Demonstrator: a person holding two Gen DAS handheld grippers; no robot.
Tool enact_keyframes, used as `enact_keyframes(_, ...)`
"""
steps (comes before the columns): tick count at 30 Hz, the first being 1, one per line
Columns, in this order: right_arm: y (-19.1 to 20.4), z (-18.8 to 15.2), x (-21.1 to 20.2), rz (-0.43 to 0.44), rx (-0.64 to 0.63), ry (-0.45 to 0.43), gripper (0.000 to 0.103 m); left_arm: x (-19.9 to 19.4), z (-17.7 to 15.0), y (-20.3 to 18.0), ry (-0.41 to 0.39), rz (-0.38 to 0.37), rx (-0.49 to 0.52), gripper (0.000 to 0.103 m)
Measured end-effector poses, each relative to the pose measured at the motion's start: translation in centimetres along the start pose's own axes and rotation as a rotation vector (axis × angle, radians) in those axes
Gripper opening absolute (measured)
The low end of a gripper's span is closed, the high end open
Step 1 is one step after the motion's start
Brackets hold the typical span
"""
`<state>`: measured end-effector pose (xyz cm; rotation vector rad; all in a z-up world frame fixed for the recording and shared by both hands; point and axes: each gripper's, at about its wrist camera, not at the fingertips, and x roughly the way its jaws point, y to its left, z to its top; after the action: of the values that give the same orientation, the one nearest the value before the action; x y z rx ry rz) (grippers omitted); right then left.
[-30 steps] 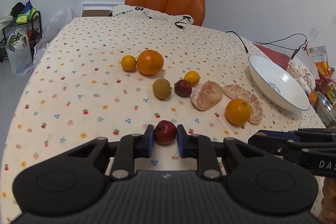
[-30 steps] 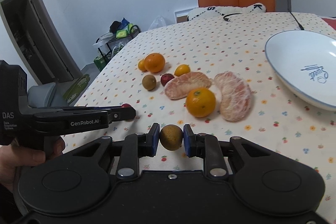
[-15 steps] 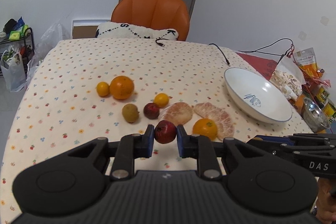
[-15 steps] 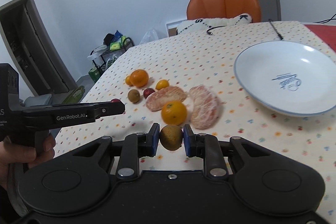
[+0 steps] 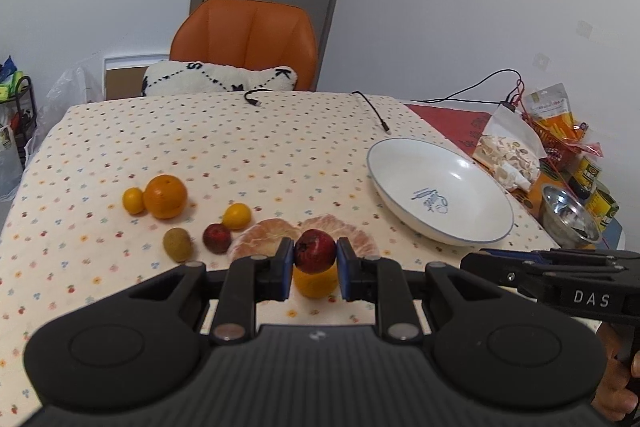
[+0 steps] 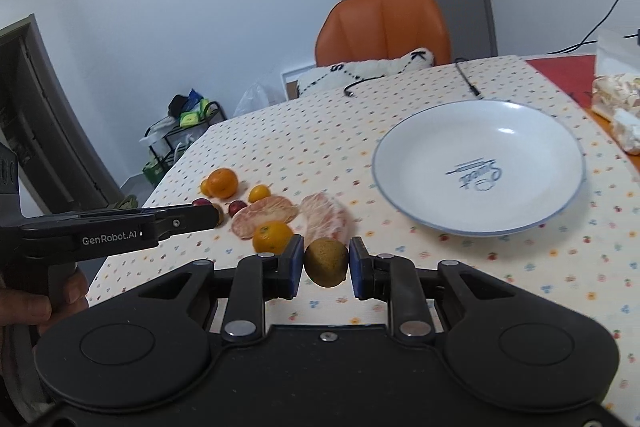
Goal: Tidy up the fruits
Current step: 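Carry the red plum in the left tool while the right tool carries the brown fruit to the plate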
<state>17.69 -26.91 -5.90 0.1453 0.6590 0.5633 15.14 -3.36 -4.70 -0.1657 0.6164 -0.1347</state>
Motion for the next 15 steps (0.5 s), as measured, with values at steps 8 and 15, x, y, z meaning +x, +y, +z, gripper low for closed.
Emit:
enact_keyframes(8, -1.7, 0.2, -1.6, -0.033, 0.019, -0.033, 0.023, 0.3, 0.9, -2.6, -0.016, -0.043, 0.034, 0.021)
enact_keyframes(15, -3.3, 0.3, -2.5, -0.052, 0.045, -0.054, 0.023, 1.0, 1.4, -4.9, -0.022, -0.077, 0.067, 0.021)
